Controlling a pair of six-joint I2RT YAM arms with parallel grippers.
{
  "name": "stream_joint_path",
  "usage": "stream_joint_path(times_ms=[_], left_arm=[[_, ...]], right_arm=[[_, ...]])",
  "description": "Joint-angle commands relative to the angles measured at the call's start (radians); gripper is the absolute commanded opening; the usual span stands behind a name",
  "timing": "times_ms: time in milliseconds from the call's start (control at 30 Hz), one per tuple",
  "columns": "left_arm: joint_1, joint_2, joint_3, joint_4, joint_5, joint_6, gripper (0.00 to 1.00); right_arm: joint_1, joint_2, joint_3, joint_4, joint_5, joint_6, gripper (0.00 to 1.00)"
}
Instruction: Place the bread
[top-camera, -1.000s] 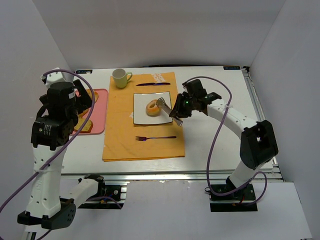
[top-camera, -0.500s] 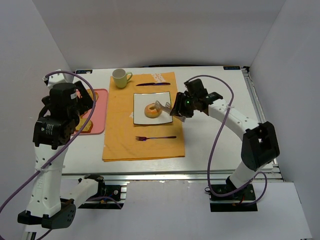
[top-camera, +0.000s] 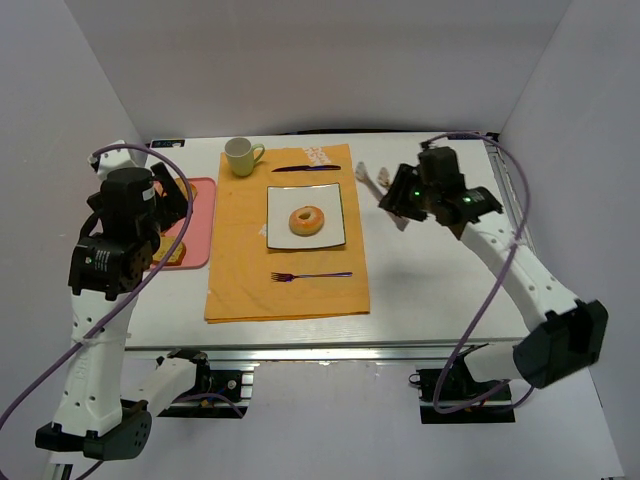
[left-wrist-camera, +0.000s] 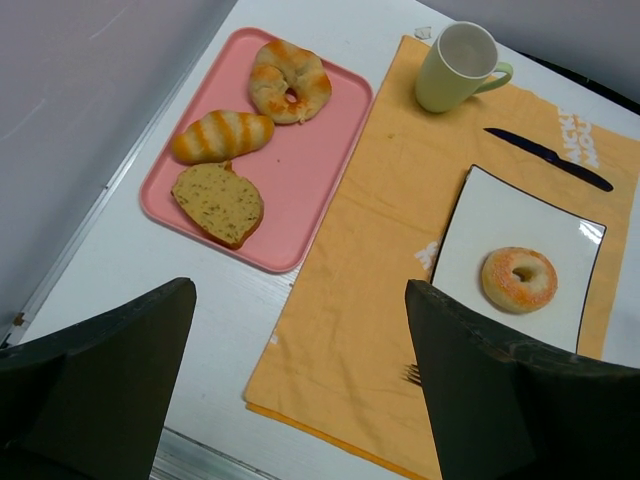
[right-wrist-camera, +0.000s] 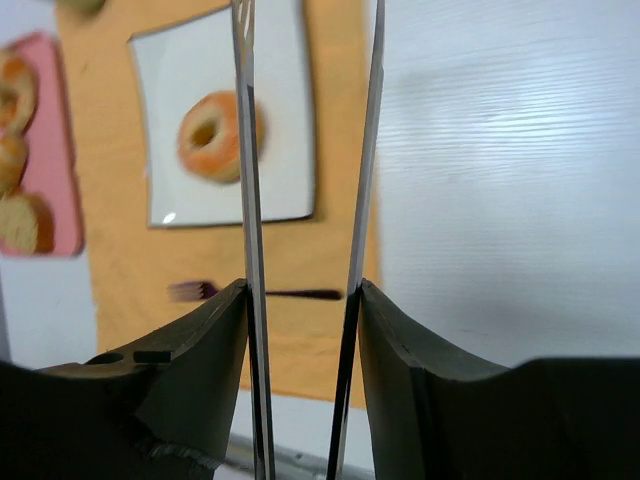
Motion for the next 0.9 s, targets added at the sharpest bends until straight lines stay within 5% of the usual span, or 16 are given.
stream_joint_path(times_ms=[0,233,433,733,867], left_arm=[[0.000,-0.010,-0.033,0.035,0.053,-0.009,0.97],[0.000,0.005,-0.093,0.082,0.121,-0.020,0.97],[-0.001,0.016,-0.134,0.119,0.168,-0.029,0.97],[-0.001,0.036,-0.173,0.159,0.195,-0.049,0.97],[-0.001,0.053,-0.174,0.164,0.208,-0.050,0.98]], right_arm=[[-0.130,-0.090,-0.102,-0.056,0.126,-0.058,0.52],[-0.211,-0.084,-0.305,-0.031,0.108,-0.181,0.52],[-0.196,-0.086,-0.475,0.029,0.062,-0.133,0.53],[-0.167,-0.046,-0.491,-0.002,0.019,-0.149,0.86],[-0.168,-0.118,-0.340,-0.125,0.113,-0.152,0.89]])
